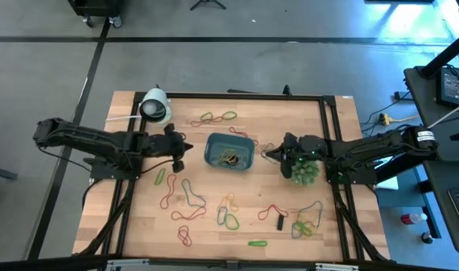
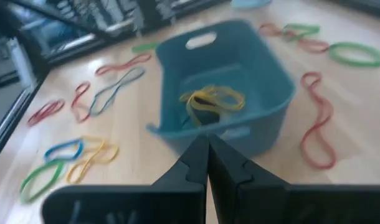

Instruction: Pick and place rubber bands into bin

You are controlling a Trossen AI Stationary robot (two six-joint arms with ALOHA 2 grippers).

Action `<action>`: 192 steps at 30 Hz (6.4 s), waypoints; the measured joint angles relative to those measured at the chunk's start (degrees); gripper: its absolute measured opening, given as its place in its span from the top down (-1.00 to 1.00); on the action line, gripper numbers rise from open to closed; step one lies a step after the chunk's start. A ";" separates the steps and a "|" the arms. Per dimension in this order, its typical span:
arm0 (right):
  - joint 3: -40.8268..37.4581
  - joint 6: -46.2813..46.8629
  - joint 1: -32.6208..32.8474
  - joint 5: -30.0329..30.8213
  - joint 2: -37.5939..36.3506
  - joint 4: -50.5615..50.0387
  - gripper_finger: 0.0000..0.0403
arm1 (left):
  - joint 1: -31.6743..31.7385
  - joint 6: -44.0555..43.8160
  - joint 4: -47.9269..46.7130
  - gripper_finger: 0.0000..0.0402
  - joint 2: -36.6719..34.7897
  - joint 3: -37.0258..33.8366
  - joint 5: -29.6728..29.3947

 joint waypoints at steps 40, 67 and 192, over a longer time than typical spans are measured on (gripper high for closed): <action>41.51 -8.74 -18.45 -0.44 42.63 -62.90 0.31 | 1.01 2.12 10.37 0.99 -1.96 -8.22 -2.27; 41.03 2.63 -11.90 6.73 19.22 -74.24 0.99 | 1.01 1.66 10.75 0.99 -1.94 -8.22 -3.87; -1.09 -2.87 -2.48 -0.35 -1.55 -7.63 0.58 | 0.92 -12.37 -13.87 0.99 7.13 7.05 -0.55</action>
